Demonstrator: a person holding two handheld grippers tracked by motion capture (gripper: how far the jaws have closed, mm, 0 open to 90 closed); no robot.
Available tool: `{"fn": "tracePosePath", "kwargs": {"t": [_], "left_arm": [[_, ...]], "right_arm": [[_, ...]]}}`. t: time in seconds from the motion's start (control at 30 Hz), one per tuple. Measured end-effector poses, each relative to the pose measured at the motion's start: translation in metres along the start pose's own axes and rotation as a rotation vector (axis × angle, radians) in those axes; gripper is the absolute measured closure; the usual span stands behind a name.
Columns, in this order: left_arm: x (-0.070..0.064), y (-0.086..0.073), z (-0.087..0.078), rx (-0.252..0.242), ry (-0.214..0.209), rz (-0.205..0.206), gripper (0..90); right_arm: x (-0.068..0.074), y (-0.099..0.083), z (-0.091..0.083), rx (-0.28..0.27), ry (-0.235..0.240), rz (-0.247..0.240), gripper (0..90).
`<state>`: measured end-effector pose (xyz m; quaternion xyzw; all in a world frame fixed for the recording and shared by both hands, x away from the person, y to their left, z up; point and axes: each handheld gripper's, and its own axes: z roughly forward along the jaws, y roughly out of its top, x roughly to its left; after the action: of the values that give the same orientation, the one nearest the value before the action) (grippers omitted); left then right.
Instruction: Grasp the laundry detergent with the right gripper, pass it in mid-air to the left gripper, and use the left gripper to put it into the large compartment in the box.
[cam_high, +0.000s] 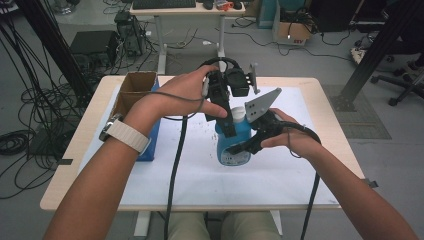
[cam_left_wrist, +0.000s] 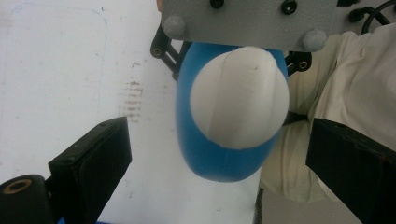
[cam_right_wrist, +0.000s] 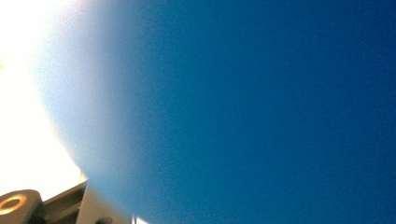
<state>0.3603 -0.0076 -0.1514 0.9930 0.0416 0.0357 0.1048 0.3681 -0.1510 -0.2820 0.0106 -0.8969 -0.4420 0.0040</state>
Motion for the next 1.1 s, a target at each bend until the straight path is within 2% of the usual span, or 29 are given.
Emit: {"fn": "tracePosePath", "kwargs": {"t": [0.4, 1.1], "left_arm": [[0.0001, 0.0000, 0.0003, -0.001, 0.001, 0.001, 7.1], [-0.0002, 0.0004, 0.0010, -0.001, 0.000, 0.001, 7.1]], "right_arm": [[0.0017, 0.0003, -0.0002, 0.007, 0.001, 0.014, 43.5], [0.0014, -0.0001, -0.0002, 0.006, 0.004, 0.011, 43.4]]}}
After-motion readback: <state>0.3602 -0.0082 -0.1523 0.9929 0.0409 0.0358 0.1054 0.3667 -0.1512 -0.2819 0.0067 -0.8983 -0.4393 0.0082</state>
